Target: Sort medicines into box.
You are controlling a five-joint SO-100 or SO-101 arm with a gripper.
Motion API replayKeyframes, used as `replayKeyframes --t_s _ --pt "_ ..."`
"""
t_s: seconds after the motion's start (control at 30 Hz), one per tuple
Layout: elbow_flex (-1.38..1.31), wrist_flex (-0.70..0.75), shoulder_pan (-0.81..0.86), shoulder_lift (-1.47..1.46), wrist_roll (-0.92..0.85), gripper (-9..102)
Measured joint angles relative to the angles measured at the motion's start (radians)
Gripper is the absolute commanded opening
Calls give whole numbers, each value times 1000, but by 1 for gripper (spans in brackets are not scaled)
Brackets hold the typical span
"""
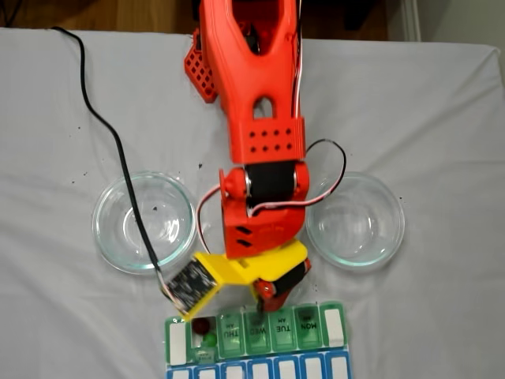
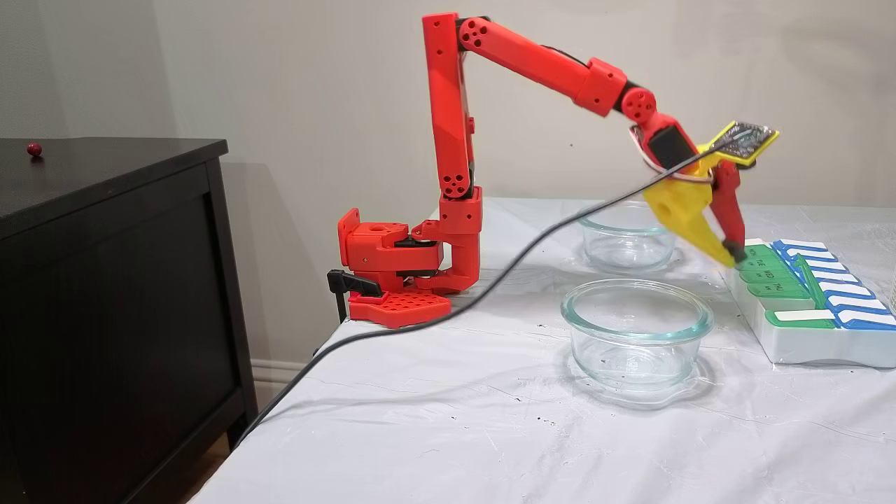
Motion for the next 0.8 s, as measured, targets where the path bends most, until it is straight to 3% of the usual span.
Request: replayKeyframes --t_s 0.17,0.37,0.8 --pt "-80 -31 133 46 112 0" --pt "-143 -164 201 -32 143 0" --pt "-153 -178 155 -103 97 0"
